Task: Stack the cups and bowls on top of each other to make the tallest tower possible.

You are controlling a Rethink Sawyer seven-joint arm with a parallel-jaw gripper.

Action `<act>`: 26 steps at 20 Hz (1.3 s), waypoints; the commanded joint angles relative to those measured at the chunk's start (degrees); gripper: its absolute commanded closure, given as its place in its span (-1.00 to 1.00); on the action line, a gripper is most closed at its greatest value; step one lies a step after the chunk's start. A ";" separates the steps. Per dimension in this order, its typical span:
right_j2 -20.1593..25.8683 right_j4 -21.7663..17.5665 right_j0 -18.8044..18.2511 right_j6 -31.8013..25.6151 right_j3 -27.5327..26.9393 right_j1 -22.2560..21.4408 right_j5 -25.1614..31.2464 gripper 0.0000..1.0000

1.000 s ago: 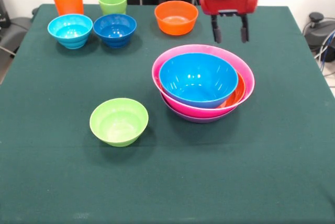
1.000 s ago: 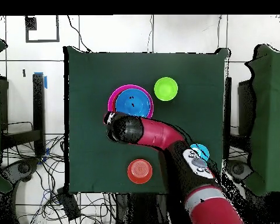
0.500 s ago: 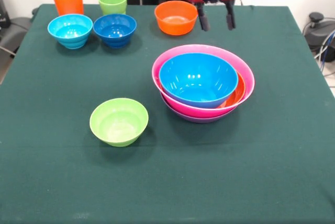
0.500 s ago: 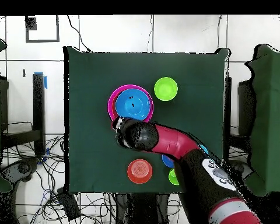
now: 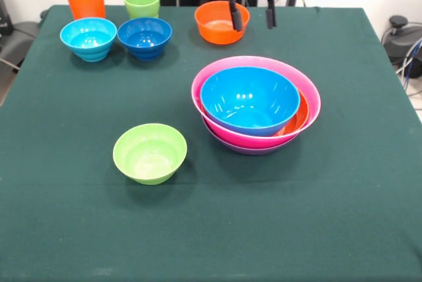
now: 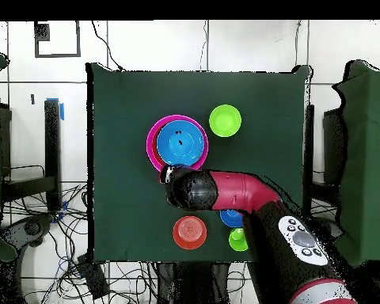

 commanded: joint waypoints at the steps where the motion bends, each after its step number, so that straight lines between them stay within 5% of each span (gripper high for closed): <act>1: 1.37 -10.11 0.15 -14.77 -9.97 0.23 15.58 -1.00; 8: 4.14 -15.16 -2.19 -15.11 -12.67 1.36 16.79 -1.00; 14: 9.59 -13.01 -7.53 -13.87 -11.22 5.62 13.06 -1.00; 26: 12.87 -14.20 -11.21 -8.28 -10.18 9.56 8.22 -1.00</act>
